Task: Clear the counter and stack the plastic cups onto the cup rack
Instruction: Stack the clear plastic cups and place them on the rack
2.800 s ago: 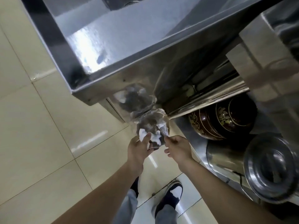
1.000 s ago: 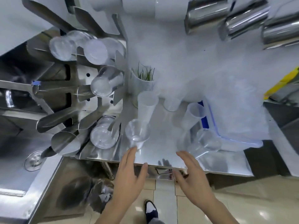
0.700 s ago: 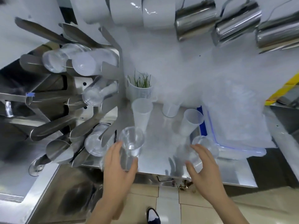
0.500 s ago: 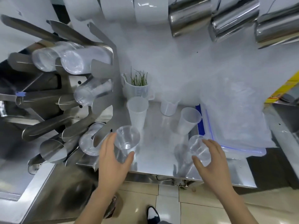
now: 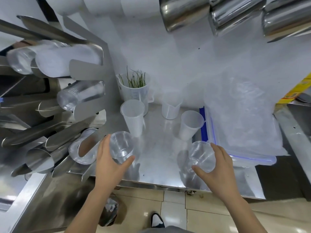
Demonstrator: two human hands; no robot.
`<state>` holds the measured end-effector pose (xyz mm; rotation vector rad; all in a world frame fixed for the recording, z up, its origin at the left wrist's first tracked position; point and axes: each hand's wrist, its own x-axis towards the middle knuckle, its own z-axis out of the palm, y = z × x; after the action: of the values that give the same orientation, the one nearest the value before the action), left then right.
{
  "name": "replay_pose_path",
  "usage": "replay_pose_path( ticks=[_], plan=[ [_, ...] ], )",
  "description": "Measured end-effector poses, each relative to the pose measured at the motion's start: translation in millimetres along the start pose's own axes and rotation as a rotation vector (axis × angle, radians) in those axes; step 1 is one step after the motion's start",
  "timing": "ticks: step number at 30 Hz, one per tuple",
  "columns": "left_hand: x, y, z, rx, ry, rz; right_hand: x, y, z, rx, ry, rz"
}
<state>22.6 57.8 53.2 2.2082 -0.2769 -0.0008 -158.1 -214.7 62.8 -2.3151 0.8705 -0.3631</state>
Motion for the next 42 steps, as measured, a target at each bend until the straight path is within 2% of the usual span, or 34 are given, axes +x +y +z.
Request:
replay_pose_path(
  ticks=[8, 16, 21, 24, 32, 36, 42],
  plan=[
    [6, 0, 9, -0.001, 0.049, -0.033, 5, -6, 7, 0.018, -0.067, -0.081],
    [4, 1, 11, -0.046, 0.076, -0.037, 8, -13, 19, 0.101, -0.149, -0.08],
    [3, 25, 3, -0.196, 0.104, -0.019, 10, -21, 24, 0.161, -0.174, -0.074],
    [4, 54, -5, -0.324, 0.104, 0.054, 11, -24, 29, 0.207, -0.191, -0.055],
    [-3, 116, 1, -0.504, -0.011, 0.27, 15, -35, 38, 0.258, -0.251, -0.034],
    [-12, 121, 18, -0.484, -0.108, 0.277, 17, -39, 39, 0.271, -0.275, -0.04],
    [-22, 112, 37, -0.422, -0.196, 0.192, 15, -43, 39, 0.3, -0.263, -0.067]
  ],
)
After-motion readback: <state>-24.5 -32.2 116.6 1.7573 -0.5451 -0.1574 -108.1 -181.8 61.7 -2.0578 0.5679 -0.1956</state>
